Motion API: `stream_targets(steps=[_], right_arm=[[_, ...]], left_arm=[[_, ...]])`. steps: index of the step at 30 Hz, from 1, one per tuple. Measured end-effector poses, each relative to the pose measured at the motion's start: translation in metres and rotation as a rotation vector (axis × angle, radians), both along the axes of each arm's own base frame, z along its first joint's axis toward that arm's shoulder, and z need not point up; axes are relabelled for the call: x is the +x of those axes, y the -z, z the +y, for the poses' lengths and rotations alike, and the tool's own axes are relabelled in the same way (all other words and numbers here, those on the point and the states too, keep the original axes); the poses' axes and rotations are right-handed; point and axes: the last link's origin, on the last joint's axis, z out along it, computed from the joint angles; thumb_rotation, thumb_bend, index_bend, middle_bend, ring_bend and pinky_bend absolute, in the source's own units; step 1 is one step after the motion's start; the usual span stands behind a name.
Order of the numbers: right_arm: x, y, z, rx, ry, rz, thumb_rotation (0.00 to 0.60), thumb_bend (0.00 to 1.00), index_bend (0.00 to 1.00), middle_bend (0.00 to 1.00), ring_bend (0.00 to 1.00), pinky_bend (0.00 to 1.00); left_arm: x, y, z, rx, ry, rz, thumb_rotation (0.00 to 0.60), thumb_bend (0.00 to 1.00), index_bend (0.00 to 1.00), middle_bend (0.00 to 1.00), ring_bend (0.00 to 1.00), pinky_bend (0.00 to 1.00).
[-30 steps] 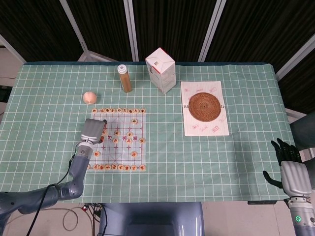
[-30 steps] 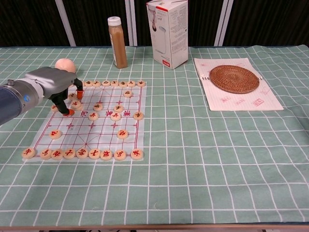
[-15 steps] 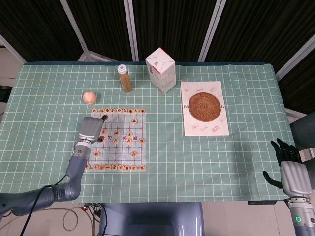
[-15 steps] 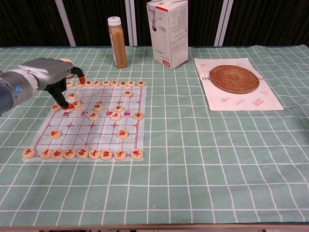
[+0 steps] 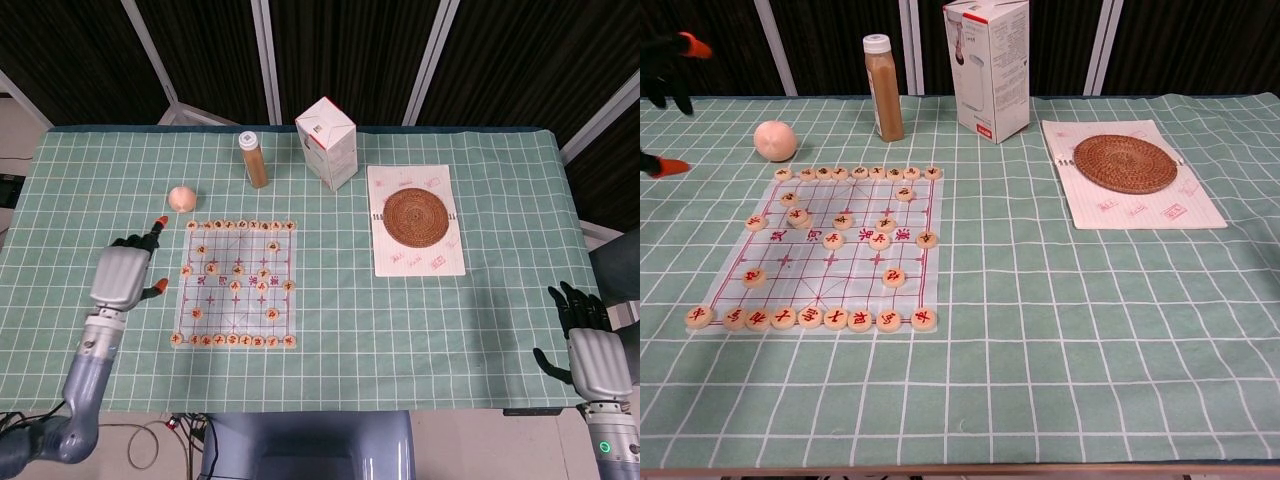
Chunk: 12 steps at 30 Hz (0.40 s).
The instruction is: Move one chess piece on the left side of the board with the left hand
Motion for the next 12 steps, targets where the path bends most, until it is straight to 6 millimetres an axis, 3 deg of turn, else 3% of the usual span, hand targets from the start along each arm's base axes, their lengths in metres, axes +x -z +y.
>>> stream_targets(steps=[3,7,12], right_arm=[[0.001,0.0,0.0,-0.002,-0.012,0.019,0.6,0.34,0.0,0.0,0.0,0.0],[0.002,0.001,0.0,-0.01,-0.031,0.039,0.6,0.34,0.0,0.0,0.0,0.0],[0.002,0.002,0.001,-0.011,-0.038,0.046,0.6,0.34,0.0,0.0,0.0,0.0]], left_arm=[[-0.018,-0.018,-0.028,0.037,-0.013,-0.012,0.6,0.05,0.0,0.0,0.0,0.0],[-0.042,-0.034,-0.064,0.082,-0.055,-0.015,0.6,0.04,0.0,0.0,0.0,0.0],[-0.059,-0.04,-0.093,0.091,-0.069,-0.003,0.6,0.04,0.0,0.0,0.0,0.0]])
